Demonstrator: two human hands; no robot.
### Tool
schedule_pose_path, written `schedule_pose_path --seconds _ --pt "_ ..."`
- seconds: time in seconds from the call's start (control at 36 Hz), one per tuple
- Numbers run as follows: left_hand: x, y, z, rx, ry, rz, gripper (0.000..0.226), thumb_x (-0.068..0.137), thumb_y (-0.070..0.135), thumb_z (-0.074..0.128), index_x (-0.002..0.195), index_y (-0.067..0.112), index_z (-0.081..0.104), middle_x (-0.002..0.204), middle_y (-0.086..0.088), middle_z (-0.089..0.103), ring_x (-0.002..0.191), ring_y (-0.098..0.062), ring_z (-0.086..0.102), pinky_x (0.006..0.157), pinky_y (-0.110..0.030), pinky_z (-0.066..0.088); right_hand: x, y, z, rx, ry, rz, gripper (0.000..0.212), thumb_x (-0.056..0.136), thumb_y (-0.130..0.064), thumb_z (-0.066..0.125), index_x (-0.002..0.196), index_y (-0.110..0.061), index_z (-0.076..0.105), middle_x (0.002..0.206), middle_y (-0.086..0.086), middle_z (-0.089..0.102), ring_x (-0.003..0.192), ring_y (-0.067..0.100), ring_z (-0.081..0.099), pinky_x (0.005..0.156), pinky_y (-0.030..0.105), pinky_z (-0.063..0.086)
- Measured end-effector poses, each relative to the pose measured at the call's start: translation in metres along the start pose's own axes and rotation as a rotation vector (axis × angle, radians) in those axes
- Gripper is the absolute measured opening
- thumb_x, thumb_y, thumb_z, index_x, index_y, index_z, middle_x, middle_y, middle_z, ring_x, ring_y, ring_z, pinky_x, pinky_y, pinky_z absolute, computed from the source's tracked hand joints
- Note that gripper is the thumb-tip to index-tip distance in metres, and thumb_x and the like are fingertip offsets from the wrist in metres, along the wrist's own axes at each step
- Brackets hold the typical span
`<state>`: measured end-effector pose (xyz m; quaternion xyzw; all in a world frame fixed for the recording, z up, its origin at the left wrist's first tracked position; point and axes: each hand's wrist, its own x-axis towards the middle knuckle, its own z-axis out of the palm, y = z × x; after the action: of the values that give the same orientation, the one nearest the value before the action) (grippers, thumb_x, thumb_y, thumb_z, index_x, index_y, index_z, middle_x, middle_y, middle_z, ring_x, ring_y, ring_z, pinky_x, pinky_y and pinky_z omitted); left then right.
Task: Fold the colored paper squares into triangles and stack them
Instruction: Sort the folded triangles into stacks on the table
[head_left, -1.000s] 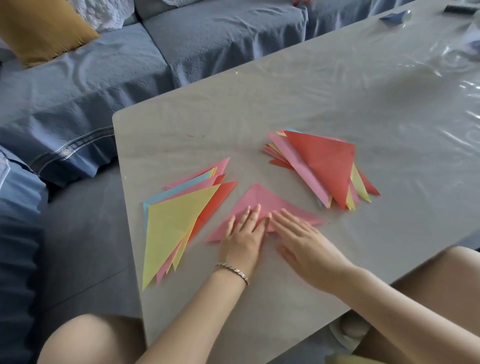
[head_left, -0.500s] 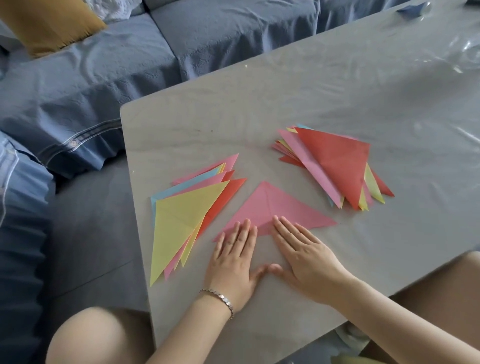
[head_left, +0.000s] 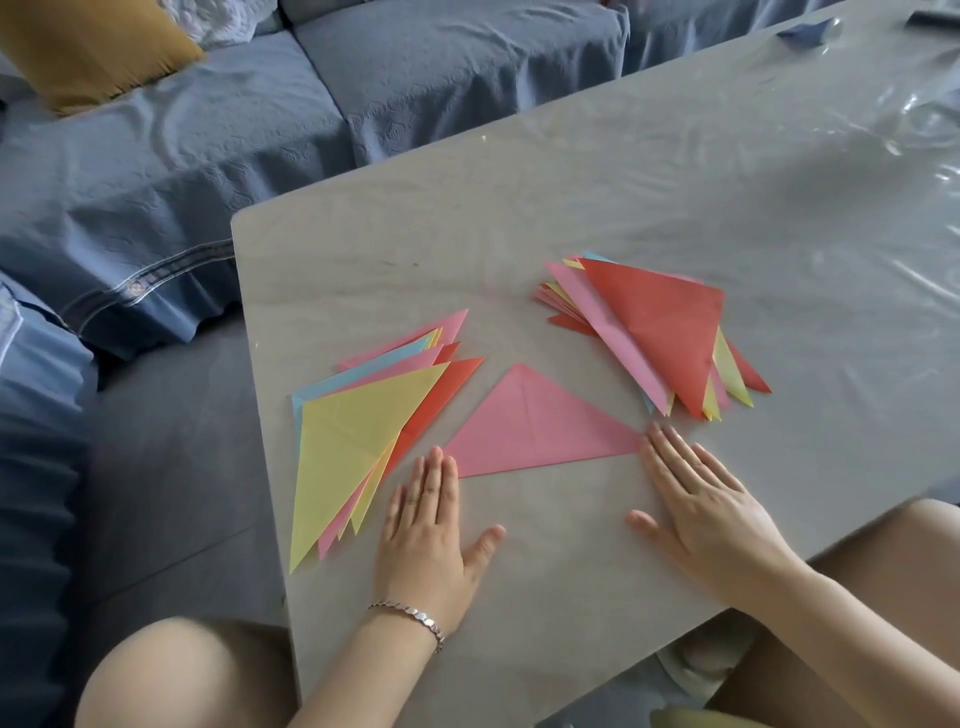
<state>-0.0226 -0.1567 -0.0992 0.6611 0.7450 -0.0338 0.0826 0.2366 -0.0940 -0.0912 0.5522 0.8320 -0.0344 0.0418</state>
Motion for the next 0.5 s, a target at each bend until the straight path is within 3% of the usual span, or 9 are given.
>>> schedule_pose_path --seconds 0.08,0.17,0.22,0.25,0.28,0.33,0.39,0.44,0.5 --pt "-0.001 0.001 0.002 -0.016 -0.035 -0.017 0.08 0.093 0.059 0.009 0.132 -0.002 0.043 0.139 -0.011 0.037 0.125 -0.023 0.04 0.101 -0.035 0.023 0.001 -0.004 -0.001 0.02 -0.005 0.019 0.079 0.096 -0.057 0.009 0.128 0.002 0.05 0.135 0.015 0.048 0.126 0.027 0.042 0.109 0.029 0.013" --pt "-0.002 0.004 -0.001 -0.029 -0.053 -0.063 0.09 0.088 0.066 -0.002 0.138 0.001 0.034 0.144 -0.011 0.028 0.131 -0.025 0.037 0.105 -0.038 0.013 0.002 -0.011 -0.009 0.047 -0.028 0.042 0.08 0.096 -0.055 0.007 0.119 0.001 0.06 0.127 0.014 0.057 0.118 0.028 0.054 0.104 0.037 0.038" --pt "-0.004 0.004 -0.003 0.062 -0.055 -0.047 0.103 0.064 0.072 -0.032 0.143 0.01 -0.009 0.149 -0.007 -0.012 0.14 -0.021 -0.005 0.11 -0.036 -0.011 0.006 -0.016 -0.016 0.091 -0.025 0.049 0.077 0.096 -0.053 0.011 0.107 -0.001 0.066 0.115 0.012 0.065 0.109 0.029 0.061 0.093 0.044 0.046" --pt "-0.006 0.005 -0.006 0.06 -0.078 -0.048 0.104 0.051 0.071 -0.042 0.136 0.014 -0.026 0.143 -0.002 -0.029 0.134 -0.018 -0.024 0.107 -0.035 -0.019 0.009 -0.019 -0.021 0.117 -0.009 0.06 0.067 0.095 -0.051 0.02 0.102 -0.002 0.066 0.11 0.01 0.066 0.107 0.029 0.062 0.094 0.043 0.046" --pt "-0.008 0.006 -0.009 0.043 -0.085 -0.059 0.103 0.046 0.071 -0.043 0.133 0.016 -0.032 0.139 0.0 -0.036 0.129 -0.015 -0.031 0.105 -0.034 -0.02 0.012 -0.023 -0.026 0.144 0.023 0.072 0.054 0.093 -0.047 0.033 0.1 -0.004 0.065 0.107 0.008 0.065 0.109 0.029 0.06 0.096 0.041 0.043" --pt "-0.012 0.006 -0.015 -0.011 -0.058 -0.072 0.094 0.066 0.073 -0.024 0.141 0.016 -0.022 0.142 0.001 -0.03 0.136 -0.014 -0.022 0.108 -0.034 -0.013 0.018 -0.033 -0.037 0.137 0.051 0.05 0.04 0.092 -0.04 0.045 0.112 -0.009 0.06 0.116 0.003 0.06 0.12 0.026 0.05 0.103 0.036 0.032" --pt "-0.014 0.004 -0.025 -0.045 0.024 -0.024 0.079 0.087 0.06 -0.001 0.146 0.01 0.018 0.15 -0.005 0.006 0.14 -0.018 0.019 0.112 -0.036 0.013 0.026 -0.044 -0.047 0.138 0.053 0.002 0.041 0.094 -0.042 0.041 0.125 -0.017 0.051 0.128 -0.002 0.052 0.127 0.021 0.039 0.105 0.03 0.025" --pt "-0.013 -0.004 -0.027 -0.115 0.191 0.051 0.064 0.096 0.045 0.014 0.124 0.006 0.056 0.134 -0.012 0.05 0.117 -0.023 0.056 0.102 -0.035 0.038 0.036 -0.053 -0.053 0.164 0.034 -0.027 0.043 0.094 -0.043 0.042 0.132 -0.022 0.043 0.134 -0.004 0.044 0.129 0.018 0.034 0.105 0.028 0.022" --pt "-0.009 -0.016 -0.03 -0.172 0.322 0.097 0.042 0.092 0.03 0.038 0.111 0.004 0.065 0.121 -0.015 0.061 0.102 -0.027 0.064 0.095 -0.036 0.039 0.05 -0.058 -0.056 0.202 -0.026 -0.008 0.05 0.092 -0.041 0.049 0.137 -0.023 0.037 0.136 -0.001 0.04 0.129 0.021 0.033 0.105 0.029 0.022"
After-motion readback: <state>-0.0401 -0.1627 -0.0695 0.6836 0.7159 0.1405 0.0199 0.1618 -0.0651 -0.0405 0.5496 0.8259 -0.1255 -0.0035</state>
